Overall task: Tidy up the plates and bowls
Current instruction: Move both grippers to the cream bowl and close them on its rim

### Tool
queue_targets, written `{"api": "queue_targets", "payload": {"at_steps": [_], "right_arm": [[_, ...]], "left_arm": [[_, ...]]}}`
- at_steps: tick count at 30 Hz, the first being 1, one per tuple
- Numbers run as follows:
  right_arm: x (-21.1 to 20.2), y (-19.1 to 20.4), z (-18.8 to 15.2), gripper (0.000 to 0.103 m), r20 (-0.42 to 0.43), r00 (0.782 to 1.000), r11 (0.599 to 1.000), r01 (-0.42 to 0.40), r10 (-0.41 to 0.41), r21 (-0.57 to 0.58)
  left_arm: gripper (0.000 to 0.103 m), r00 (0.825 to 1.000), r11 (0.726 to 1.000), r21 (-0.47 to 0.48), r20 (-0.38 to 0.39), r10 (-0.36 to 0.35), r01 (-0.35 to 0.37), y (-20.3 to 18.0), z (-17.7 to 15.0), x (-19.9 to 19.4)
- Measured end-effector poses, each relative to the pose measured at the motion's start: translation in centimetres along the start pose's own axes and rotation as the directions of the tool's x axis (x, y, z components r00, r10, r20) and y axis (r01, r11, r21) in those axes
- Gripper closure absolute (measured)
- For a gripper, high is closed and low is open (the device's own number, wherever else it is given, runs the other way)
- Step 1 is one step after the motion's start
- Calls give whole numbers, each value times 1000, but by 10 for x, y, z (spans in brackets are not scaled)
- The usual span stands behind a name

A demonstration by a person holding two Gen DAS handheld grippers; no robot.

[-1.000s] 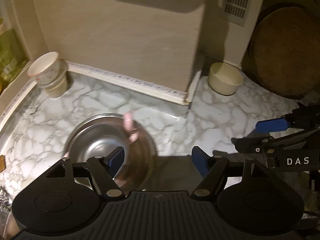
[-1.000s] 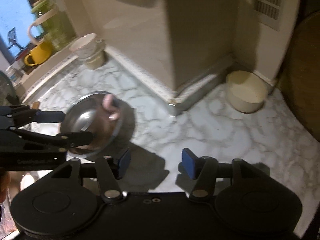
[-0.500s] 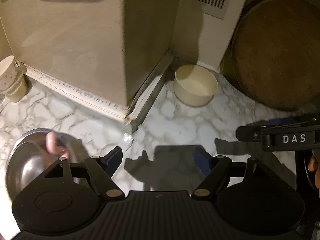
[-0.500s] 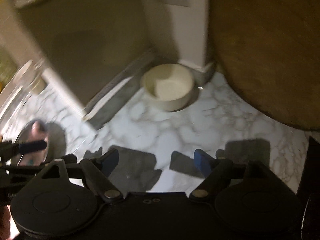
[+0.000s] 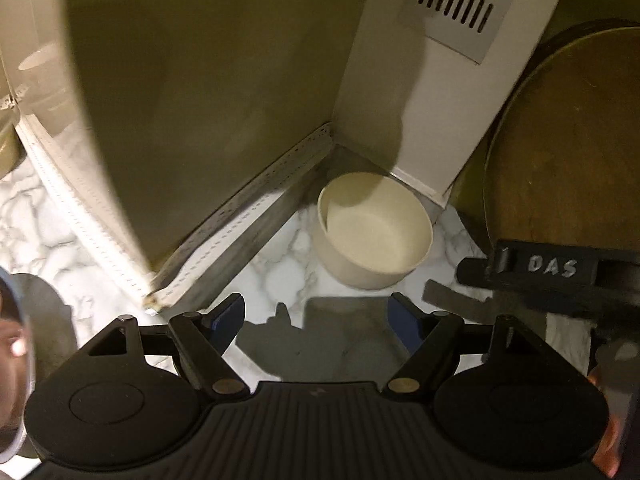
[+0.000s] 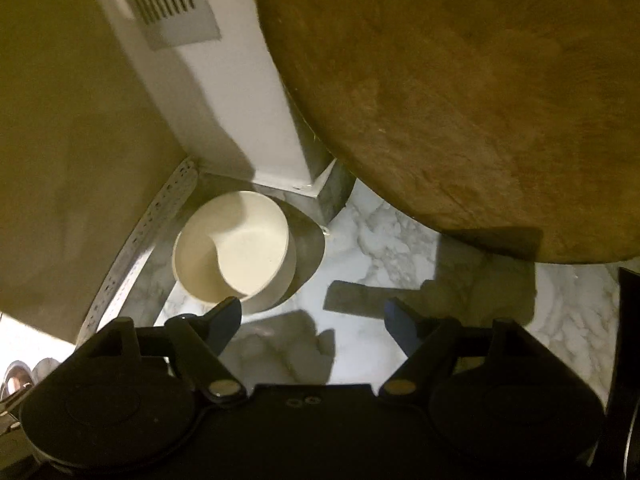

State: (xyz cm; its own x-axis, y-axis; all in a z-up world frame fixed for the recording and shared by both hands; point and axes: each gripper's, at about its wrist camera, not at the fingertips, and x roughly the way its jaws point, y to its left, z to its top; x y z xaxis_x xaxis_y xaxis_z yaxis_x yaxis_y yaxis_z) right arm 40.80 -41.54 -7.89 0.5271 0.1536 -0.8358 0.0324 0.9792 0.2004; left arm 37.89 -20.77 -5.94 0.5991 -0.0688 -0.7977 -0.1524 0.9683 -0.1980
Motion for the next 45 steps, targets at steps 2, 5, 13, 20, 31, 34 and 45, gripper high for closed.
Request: {"api": "queue_targets", "payload": {"at_steps": [2, 5, 13, 20, 31, 34, 45], "right_arm": [[8, 0, 4, 30, -2, 1000, 1000, 4, -4, 6], [20, 0, 11, 32, -8, 1000, 1000, 5, -5, 12], [44, 2, 23, 45, -14, 1000, 1000, 0, 1, 25], [63, 5, 26, 61, -20, 1000, 999, -2, 2, 37], [71, 13, 23, 93, -14, 1000, 1000, -9, 9, -4], [69, 14, 20, 96, -14, 1000, 1000, -8, 8, -23], [49, 19, 0, 99, -31, 999, 997, 12, -15, -77]], "left_arm": [[25, 1000, 1000, 13, 1, 17, -17, -7, 4, 11], [25, 999, 999, 28, 8, 41, -42, -13, 11, 24], [26, 999, 999, -15, 4, 44, -43, -15, 27, 52], [44, 999, 999, -17, -25, 45, -46, -14, 35, 73], [72, 998, 998, 32, -40, 54, -53, -13, 39, 90], [75, 998, 998, 33, -48, 51, -50, -9, 38, 92], [94, 997, 994, 105, -77, 18, -9, -11, 26, 83]]}}
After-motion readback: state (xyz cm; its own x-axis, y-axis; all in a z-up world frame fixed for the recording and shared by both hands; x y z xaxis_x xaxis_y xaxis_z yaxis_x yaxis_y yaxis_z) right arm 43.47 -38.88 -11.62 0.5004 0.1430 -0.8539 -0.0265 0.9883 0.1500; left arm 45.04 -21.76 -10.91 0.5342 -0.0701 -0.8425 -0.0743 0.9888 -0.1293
